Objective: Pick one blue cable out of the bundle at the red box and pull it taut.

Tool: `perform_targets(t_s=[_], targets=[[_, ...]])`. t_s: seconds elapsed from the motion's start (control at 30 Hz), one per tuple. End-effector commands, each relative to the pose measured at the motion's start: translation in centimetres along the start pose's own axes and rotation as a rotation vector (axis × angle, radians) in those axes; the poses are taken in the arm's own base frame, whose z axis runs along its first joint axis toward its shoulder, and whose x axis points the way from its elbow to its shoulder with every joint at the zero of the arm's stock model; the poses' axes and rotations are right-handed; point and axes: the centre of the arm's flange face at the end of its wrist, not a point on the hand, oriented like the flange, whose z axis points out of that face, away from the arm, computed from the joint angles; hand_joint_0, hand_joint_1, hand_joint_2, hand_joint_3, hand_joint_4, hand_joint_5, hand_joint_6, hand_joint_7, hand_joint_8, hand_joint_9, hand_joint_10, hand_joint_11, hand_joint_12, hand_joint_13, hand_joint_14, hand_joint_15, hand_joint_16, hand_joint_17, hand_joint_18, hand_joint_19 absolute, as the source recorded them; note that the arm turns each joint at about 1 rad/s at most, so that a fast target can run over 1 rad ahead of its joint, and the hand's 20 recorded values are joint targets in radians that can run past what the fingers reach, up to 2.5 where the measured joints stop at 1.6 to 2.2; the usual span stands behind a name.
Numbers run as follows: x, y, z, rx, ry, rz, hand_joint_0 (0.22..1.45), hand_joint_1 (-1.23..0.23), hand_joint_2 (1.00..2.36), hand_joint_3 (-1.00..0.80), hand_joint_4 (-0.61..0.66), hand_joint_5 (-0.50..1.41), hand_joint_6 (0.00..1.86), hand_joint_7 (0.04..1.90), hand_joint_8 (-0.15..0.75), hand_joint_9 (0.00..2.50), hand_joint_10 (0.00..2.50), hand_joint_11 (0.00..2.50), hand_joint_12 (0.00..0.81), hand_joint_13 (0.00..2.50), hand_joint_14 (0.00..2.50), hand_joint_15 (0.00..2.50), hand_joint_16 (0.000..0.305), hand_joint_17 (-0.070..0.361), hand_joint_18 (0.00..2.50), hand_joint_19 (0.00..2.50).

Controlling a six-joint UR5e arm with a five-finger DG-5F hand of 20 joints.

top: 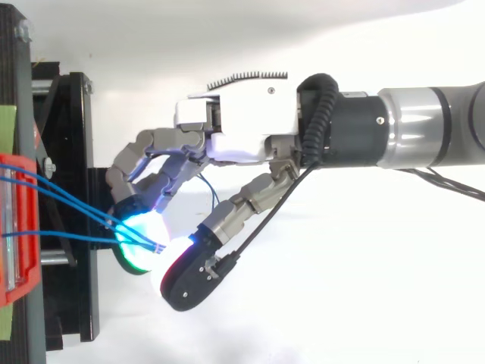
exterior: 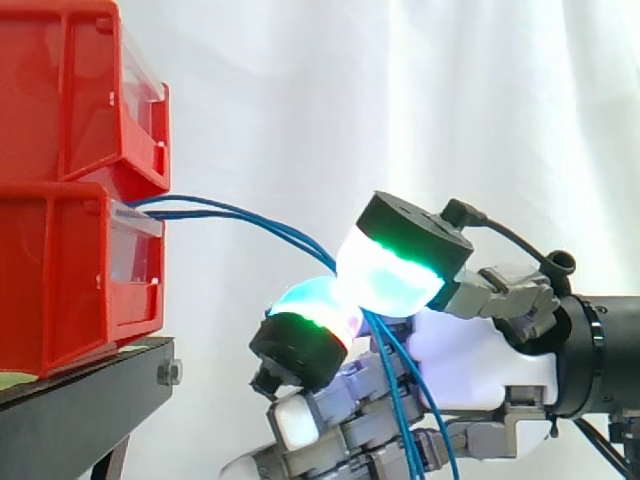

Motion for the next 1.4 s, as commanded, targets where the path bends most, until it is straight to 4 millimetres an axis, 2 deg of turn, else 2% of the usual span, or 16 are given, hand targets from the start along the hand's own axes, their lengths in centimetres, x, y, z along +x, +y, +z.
perform_targets(t_s=[0.0,0.07,0.33,0.6,0.93,1.1,1.37], targets=[[-0.3,0.9,-0.8,0.042,-0.008,0.0,0.78,-0.94,1.01,-0.38,-0.01,-0.16,0.93,1.11,0.376,0.91,0.01,0.62,0.383,0.62,0.01,0.24,0.053,0.12,0.65,0.3],[-0.5,0.9,-0.9,0.053,-0.011,0.0,0.8,-0.96,1.01,-0.41,0.02,-0.16,0.94,1.13,0.376,0.91,0.02,0.62,0.382,0.63,0.01,0.24,0.053,0.12,0.66,0.31],[-1.3,3.4,-2.0,0.084,-0.026,-0.009,0.83,-0.98,1.0,-0.5,0.07,-0.17,0.94,1.07,0.37,0.91,0.02,0.63,0.383,0.63,0.01,0.23,0.053,0.118,0.66,0.3],[-1.4,4.7,-2.4,0.08,-0.021,-0.027,0.82,-1.0,1.0,-0.5,0.14,-0.18,0.94,1.0,0.367,0.89,0.02,0.65,0.377,0.64,0.01,0.23,0.052,0.118,0.68,0.26],[-1.4,5.2,-2.6,0.086,-0.015,-0.034,0.71,-1.03,1.0,-0.5,0.18,-0.19,0.94,0.98,0.371,0.87,0.01,0.68,0.377,0.63,0.01,0.23,0.053,0.118,0.69,0.26],[-1.5,5.2,-2.6,0.086,-0.017,-0.034,0.69,-1.04,1.0,-0.5,0.19,-0.19,0.94,0.96,0.374,0.87,0.02,0.7,0.379,0.63,0.01,0.24,0.053,0.118,0.69,0.26],[-1.4,5.2,-2.6,0.086,-0.015,-0.034,0.53,-0.99,1.0,-0.5,0.2,-0.19,0.94,0.95,0.402,0.94,0.02,0.76,0.4,0.66,0.01,0.26,0.055,0.125,0.7,0.3]])
